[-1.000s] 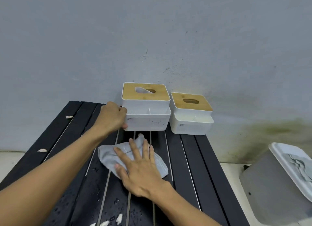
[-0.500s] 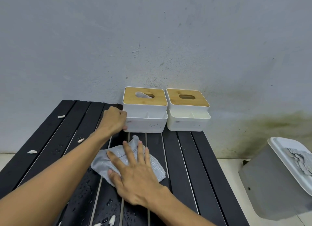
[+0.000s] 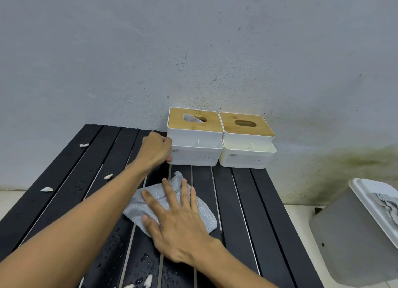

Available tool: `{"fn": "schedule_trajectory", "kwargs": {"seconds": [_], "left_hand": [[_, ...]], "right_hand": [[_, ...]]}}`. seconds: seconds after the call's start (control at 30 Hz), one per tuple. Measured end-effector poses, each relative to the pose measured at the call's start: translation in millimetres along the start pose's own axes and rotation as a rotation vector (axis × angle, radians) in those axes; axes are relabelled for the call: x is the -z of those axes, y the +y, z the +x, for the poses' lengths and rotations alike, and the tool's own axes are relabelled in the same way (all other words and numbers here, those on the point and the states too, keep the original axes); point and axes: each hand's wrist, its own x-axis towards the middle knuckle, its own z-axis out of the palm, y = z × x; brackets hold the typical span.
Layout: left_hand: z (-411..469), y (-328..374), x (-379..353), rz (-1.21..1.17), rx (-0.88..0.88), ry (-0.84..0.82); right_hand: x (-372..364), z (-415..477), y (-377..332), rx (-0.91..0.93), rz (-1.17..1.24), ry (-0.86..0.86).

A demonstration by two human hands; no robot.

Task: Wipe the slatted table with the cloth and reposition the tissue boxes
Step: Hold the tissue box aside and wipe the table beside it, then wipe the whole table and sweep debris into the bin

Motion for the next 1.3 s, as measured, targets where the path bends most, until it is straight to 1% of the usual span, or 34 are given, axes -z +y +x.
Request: {"fn": "schedule_trajectory", "kwargs": {"seconds": [0.1, 0.2, 0.23, 0.3, 0.4, 0.43, 0.5, 0.57, 0.63, 0.77, 0.87, 1.03, 1.2, 1.3], "left_hand": [[-1, -1, -1, -0.033, 0.024, -0.003], [-7, 0, 5, -0.023, -0.009, -0.013], [-9, -1, 9, -0.006, -0.031, -0.005], [-18, -8, 27, 0.026, -0.084, 0.064], [-30, -39, 64, 0.185, -0.208, 0.224], [-33, -55, 77, 0.265, -0.215, 0.264], [-42, -93, 110, 0.417, -0.152, 0.287], [-55, -131, 141, 0.511, -0.07, 0.27], [-67, -160, 161, 0.533, 0.005, 0.233], [-88, -192, 164, 0.404, 0.051, 0.076], [-93, -195, 161, 0.398, 0.097, 0.038], [-98, -185, 161, 0.42, 0.097, 0.016], [-102, -179, 161, 0.457, 0.082, 0.034], [-102, -179, 161, 0.476, 0.063, 0.041]], "right_hand": [[-1, 0, 0, -0.011, 0.013, 0.003], [-2, 1, -1, -0.02, 0.016, 0.014], [-2, 2, 0, -0.023, 0.016, 0.018], [-2, 4, -1, -0.025, 0.02, 0.019], [-3, 8, 0, -0.029, 0.016, 0.033], [-2, 10, 2, -0.033, 0.015, 0.038], [-3, 16, 1, -0.031, 0.019, 0.047], [-4, 25, -1, -0.035, 0.035, 0.068], [-5, 40, -3, -0.043, 0.062, 0.1], [-6, 70, -14, -0.079, 0.103, 0.173], [-9, 90, -25, -0.113, 0.13, 0.21], [-13, 135, -31, -0.161, 0.163, 0.246], [-10, 190, -31, -0.198, 0.101, 0.291], [-9, 222, -31, -0.254, 0.09, 0.305]]}}
